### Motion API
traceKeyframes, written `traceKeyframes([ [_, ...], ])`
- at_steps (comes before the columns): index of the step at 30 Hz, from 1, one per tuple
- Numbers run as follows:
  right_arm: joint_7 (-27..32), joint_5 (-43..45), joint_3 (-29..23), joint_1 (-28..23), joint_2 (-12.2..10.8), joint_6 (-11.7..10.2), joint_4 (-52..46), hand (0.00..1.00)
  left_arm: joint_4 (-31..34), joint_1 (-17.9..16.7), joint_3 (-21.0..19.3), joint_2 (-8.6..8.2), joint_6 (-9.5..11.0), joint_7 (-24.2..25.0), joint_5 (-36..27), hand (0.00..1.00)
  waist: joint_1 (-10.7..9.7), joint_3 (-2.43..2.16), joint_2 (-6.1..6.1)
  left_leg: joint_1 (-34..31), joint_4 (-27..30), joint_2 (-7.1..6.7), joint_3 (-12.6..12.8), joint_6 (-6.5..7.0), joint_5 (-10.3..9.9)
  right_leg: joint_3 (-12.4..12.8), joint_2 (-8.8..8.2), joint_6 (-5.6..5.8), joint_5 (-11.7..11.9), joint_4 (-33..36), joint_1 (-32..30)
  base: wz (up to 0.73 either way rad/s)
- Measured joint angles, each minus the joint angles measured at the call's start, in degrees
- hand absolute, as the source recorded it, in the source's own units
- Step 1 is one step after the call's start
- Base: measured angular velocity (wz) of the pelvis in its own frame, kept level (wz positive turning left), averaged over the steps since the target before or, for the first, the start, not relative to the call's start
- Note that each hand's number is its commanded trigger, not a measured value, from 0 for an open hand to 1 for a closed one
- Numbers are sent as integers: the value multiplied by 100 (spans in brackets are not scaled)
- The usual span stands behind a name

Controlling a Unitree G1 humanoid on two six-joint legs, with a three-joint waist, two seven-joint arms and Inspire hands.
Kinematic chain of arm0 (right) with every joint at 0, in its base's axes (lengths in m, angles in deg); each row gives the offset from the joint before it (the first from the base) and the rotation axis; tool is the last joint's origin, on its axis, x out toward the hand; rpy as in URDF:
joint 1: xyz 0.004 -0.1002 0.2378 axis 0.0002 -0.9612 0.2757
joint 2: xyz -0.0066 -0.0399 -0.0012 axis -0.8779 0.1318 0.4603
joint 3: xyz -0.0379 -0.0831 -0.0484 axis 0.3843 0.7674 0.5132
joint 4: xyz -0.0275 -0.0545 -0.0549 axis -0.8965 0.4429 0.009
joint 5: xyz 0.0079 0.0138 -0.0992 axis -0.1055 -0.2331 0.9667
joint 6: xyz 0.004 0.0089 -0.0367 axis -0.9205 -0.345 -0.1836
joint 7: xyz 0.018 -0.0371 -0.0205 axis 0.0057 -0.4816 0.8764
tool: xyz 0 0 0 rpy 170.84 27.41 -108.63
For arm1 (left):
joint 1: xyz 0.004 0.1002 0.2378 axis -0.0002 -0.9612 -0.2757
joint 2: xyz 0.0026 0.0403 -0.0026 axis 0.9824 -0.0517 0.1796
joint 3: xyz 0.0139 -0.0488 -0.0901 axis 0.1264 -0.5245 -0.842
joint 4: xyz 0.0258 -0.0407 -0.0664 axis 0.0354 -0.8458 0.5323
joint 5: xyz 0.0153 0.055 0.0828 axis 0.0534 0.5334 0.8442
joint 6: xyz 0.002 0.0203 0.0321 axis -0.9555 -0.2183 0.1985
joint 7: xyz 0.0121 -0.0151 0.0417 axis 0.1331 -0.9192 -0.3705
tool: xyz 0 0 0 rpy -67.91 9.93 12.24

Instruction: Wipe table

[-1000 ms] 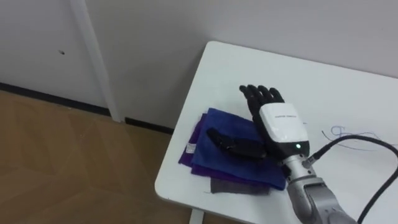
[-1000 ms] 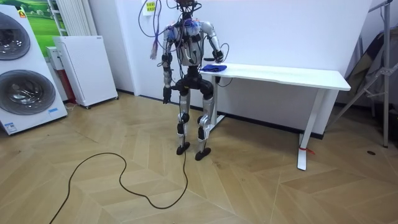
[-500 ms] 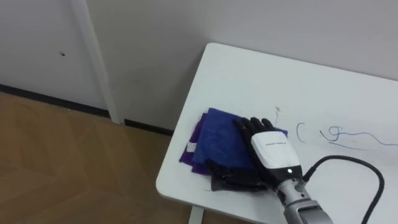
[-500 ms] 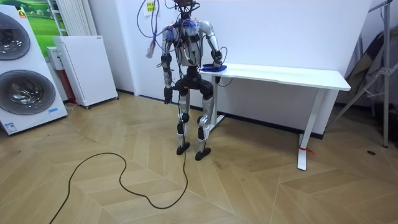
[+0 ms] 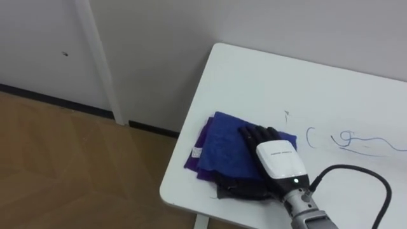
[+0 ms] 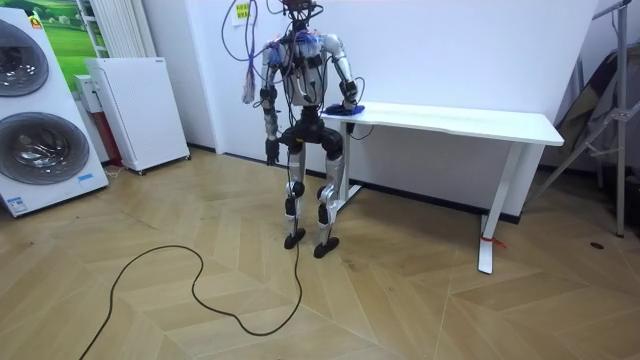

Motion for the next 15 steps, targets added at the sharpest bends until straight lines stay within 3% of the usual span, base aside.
traceKeyframes([
  [6,247,53,-205,67,-116,12,-64,100,3,-1,0,-5,-1,39,144,0,4,-42,19,5,14,0,-4,0,0,-55,-8,0,0,-1,44,5],
  [15,287,-25,-233,143,-98,-72,-41,100,-3,22,-43,-15,1,45,144,0,3,-35,6,59,3,-1,-19,0,0,-58,-10,3,-2,1,94,0],
])
